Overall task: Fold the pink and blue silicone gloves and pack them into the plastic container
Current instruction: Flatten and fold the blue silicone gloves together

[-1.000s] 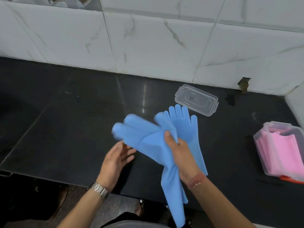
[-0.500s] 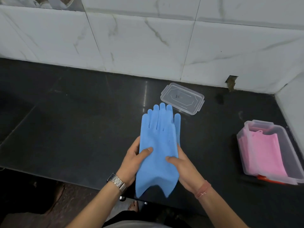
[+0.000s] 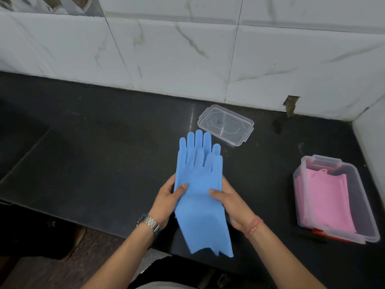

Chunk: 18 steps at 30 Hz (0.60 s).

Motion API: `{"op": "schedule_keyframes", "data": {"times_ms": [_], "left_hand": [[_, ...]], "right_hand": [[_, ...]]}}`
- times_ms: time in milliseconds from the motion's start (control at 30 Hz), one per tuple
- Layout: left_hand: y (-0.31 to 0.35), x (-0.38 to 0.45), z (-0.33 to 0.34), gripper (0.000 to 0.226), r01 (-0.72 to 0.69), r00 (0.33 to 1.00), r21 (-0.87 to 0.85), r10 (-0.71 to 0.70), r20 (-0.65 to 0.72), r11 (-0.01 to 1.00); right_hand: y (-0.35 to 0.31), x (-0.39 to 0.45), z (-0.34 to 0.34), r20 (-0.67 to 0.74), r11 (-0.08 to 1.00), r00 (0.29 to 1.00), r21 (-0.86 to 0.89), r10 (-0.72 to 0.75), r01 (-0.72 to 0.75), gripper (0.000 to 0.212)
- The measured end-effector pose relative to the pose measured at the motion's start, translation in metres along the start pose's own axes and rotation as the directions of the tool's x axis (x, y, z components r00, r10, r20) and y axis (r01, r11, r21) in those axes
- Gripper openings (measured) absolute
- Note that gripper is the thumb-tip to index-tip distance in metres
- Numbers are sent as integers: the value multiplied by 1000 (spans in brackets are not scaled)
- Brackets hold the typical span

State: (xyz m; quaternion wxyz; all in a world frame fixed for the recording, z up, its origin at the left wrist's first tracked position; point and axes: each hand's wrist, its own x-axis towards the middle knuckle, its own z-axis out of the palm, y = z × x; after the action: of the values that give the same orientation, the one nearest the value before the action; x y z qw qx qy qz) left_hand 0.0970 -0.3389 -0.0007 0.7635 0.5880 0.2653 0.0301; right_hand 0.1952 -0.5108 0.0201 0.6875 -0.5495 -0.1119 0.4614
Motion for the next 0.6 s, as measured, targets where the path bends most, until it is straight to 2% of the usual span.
{"op": "schedule_keyframes", "data": {"times_ms": [67, 133, 200, 267, 433, 500, 600], "left_hand": [[-3, 7, 0, 33, 26, 999, 64, -24, -31, 998], [-7, 15, -2, 27, 58, 996, 199, -43, -81, 978], [-11, 19, -5, 28, 59, 996, 292, -37, -80, 955], [-12, 22, -8, 33, 59, 998, 315, -47, -47, 947], [-9, 31, -12, 33, 21, 999, 317, -28, 16, 948], [-3, 36, -13, 32, -25, 1000, 329, 21, 15, 944], [5, 44, -13, 32, -88, 995, 344, 100, -16, 935]], "right_hand": [[5, 7, -2, -89, 1000, 996, -11, 23, -24, 52], [14, 12, -4, -194, 993, 978, -75, 78, -95, 47], [21, 14, -9, -231, 987, 965, -82, 120, -142, 38], [21, 16, -12, -232, 983, 960, -60, 157, -175, 31], [16, 34, -11, -260, 980, 945, 58, 197, -188, 32], [14, 43, -9, -263, 982, 947, 86, 185, -168, 30], [6, 54, -4, -288, 994, 952, 43, 106, -98, 41]]}}
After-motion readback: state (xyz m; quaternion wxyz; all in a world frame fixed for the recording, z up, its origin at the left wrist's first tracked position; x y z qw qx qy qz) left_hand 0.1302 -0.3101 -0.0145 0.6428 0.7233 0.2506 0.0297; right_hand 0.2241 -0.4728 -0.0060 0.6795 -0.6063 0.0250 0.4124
